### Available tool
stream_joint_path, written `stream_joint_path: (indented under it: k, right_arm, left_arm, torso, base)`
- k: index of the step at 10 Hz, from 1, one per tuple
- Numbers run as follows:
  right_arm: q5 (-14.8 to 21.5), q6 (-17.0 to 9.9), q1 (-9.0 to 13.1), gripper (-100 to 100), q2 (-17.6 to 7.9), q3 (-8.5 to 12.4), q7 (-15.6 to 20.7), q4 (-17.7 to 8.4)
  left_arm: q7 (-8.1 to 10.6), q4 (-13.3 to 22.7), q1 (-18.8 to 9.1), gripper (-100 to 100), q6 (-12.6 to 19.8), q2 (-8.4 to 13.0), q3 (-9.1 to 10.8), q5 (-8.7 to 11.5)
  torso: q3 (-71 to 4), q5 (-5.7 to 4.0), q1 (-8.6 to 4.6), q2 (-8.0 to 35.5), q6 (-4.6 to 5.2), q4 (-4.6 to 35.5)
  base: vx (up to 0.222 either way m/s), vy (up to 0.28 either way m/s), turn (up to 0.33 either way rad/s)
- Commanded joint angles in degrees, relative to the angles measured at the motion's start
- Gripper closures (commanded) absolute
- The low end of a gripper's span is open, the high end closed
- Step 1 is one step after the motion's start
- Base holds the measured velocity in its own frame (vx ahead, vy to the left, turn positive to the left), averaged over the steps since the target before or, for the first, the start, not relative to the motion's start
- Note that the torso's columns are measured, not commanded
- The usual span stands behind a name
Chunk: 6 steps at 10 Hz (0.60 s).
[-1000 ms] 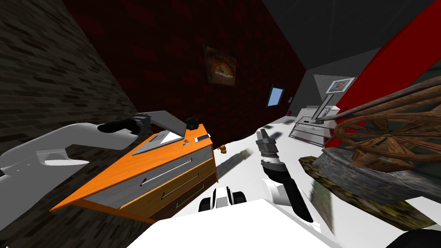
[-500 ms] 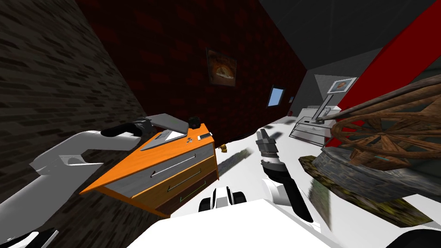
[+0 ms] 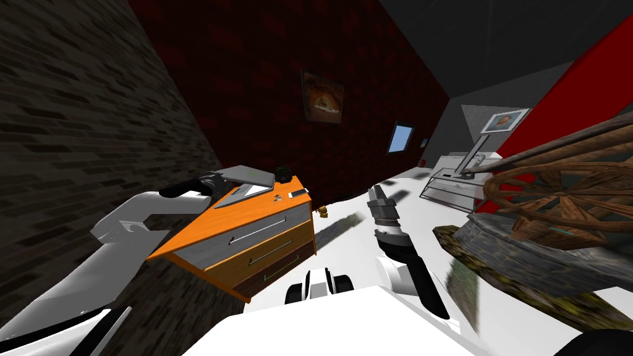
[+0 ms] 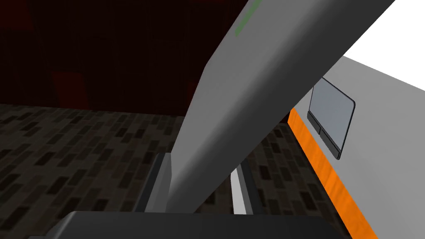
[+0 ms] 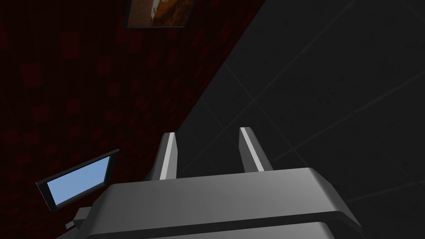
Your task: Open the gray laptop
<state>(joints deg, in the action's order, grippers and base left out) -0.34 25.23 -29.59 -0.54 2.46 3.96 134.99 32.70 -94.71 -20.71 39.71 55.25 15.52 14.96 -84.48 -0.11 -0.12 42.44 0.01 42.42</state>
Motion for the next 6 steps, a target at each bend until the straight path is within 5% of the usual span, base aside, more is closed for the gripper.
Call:
stream_joint_path:
  k: [1,2,4,5,6]
  right_arm:
    - [0.0,0.0,0.0,0,0.0,0.0,0.0,0.0]
    - [0.0,0.0,0.0,0,0.0,0.0,0.0,0.0]
    - [0.0,0.0,0.0,0,0.0,0.0,0.0,0.0]
    - [0.0,0.0,0.0,0,0.0,0.0,0.0,0.0]
    - [0.0,0.0,0.0,0,0.0,0.0,0.0,0.0]
  left_arm:
    - [-0.07,4.0,-1.1,100,-1.3,-0.2,0.10,0.2]
    - [-0.49,5.8,-3.6,100,-4.1,-2.9,-1.28,0.1]
    - [-0.49,9.0,-5.9,100,-5.4,-2.9,-1.28,0.1]
    - [0.03,6.9,-5.1,-100,-3.3,-1.6,-1.13,0.9]
    - [0.30,6.3,-5.3,-100,-2.4,-1.0,-1.10,1.2]
  torso:
    - [0.0,0.02,-0.03,0.0,-0.02,0.0]
    - [-0.1,0.02,-0.02,-0.1,-0.03,-0.1]
    - [0.0,0.03,0.05,0.1,-0.01,0.0]
    - [0.0,0.01,0.00,0.0,-0.01,0.0]
    - [0.0,0.03,0.01,-0.1,-0.02,-0.1]
  base:
    - [0.000,0.000,0.000]
    - [-0.036,0.017,0.172]
    - [-0.037,0.016,0.032]
    - [-0.002,0.017,-0.026]
    - [0.015,0.020,-0.012]
